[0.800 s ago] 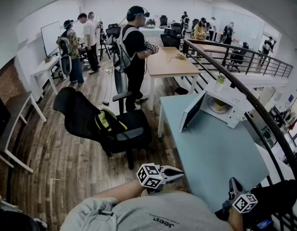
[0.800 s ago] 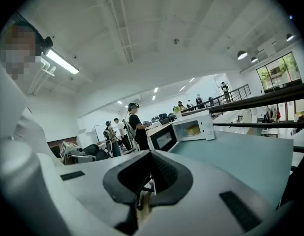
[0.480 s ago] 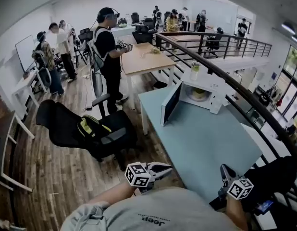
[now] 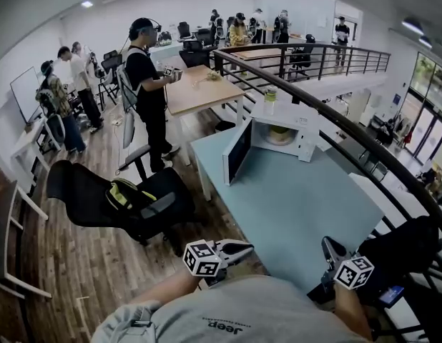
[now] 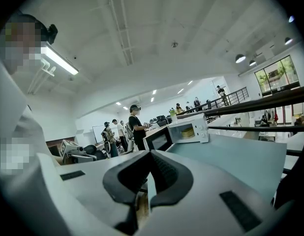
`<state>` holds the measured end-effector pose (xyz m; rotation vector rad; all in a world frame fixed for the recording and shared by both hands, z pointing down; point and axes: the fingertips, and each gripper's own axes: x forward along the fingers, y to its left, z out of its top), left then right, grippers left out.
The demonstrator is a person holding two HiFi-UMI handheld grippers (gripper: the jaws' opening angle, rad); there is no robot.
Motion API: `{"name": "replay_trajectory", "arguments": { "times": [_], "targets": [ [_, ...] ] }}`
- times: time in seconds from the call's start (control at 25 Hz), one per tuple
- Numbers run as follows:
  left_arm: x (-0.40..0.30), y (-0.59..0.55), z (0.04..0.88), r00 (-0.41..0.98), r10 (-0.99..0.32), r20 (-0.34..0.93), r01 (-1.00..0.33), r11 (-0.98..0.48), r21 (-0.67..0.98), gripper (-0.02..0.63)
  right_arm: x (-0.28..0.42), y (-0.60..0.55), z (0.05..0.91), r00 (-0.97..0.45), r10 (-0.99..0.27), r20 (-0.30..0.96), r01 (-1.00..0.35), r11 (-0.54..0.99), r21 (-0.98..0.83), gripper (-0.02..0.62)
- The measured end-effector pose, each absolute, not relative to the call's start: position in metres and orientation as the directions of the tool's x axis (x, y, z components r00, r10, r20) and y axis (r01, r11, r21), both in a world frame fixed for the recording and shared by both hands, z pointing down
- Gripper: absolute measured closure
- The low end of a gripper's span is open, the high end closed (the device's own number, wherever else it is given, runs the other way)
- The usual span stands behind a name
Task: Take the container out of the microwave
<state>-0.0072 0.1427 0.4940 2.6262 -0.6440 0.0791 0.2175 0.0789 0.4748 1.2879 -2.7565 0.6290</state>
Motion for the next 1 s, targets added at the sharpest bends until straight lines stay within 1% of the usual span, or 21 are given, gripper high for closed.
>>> {"name": "replay_trajectory", "arguments": {
  "times": [0.24, 0.6, 0.8, 1.0],
  "targets": [
    [0.03, 0.145, 0.486, 0.893, -0.418, 0.166, -0.449, -0.812, 0.374, 0.595, 0.236, 0.083, 0.462, -0.668, -0.725, 0.169, -0.731, 0.595, -0.333, 0.577],
    [0.1, 0.164, 0.483, 0.895, -0.404, 0.187, -0.445, -0.819, 0.361, 0.595, 0.25, 0.108, 0.455, -0.735, -0.663, 0.139, -0.67, 0.679, -0.301, 0.577],
    [0.123, 0.168, 0.484, 0.888, -0.408, 0.212, -0.459, -0.808, 0.368, 0.595, 0.253, 0.116, 0.452, -0.768, -0.628, 0.126, -0.633, 0.715, -0.296, 0.577],
    [0.128, 0.168, 0.485, 0.879, -0.415, 0.235, -0.475, -0.799, 0.368, 0.595, 0.253, 0.111, 0.458, -0.779, -0.616, 0.116, -0.617, 0.721, -0.315, 0.577]
  ]
}}
